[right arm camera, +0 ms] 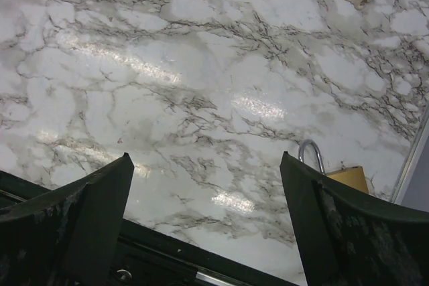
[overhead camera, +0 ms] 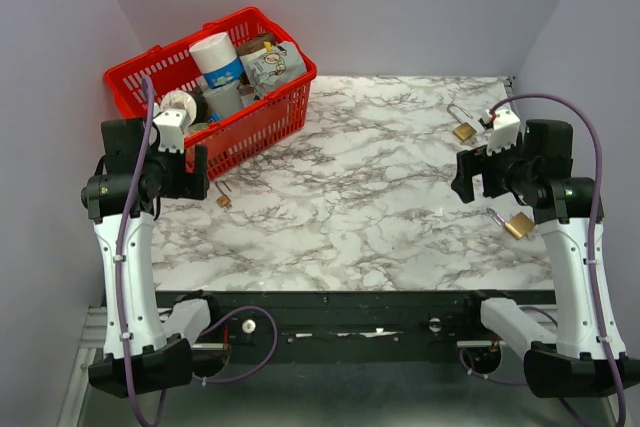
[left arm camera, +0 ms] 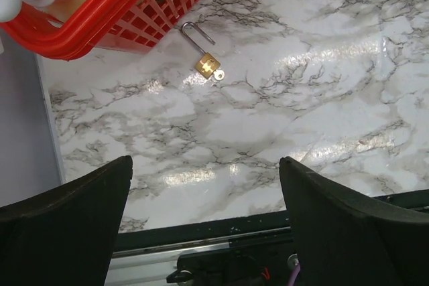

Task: Lock with the key
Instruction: Pick up the lock from the center of the board.

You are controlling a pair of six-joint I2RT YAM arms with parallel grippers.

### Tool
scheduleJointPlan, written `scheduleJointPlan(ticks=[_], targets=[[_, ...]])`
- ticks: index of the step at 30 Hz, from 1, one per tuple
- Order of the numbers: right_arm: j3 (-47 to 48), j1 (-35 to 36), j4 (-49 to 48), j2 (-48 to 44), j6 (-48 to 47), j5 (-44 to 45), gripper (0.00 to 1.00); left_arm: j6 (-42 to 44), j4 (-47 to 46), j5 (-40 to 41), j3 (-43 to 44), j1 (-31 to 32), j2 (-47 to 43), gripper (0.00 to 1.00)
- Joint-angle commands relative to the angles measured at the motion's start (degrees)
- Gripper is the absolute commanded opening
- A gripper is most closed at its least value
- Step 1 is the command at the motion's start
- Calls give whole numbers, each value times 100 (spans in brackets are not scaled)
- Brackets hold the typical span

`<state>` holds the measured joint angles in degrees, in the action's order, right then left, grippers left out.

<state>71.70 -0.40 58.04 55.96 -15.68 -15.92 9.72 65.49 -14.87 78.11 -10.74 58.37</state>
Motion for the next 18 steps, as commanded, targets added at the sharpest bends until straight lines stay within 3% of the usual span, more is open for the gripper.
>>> scheduleJointPlan(ticks=[1, 8, 17, 18], targets=[[-95, 23, -12, -16, -40, -104, 100, 1153, 313, -225, -225, 28, -177, 99], [-112, 32, 32, 72, -84, -201, 100, 3781, 1333, -271, -296, 449, 51, 99], [28, 23, 93, 292, -93, -429, 100, 6918, 1704, 1846, -954, 1750, 324, 99], [45, 23, 102, 344, -93, -447, 100, 7565, 1686, 1943, -1077, 1812, 324, 99]])
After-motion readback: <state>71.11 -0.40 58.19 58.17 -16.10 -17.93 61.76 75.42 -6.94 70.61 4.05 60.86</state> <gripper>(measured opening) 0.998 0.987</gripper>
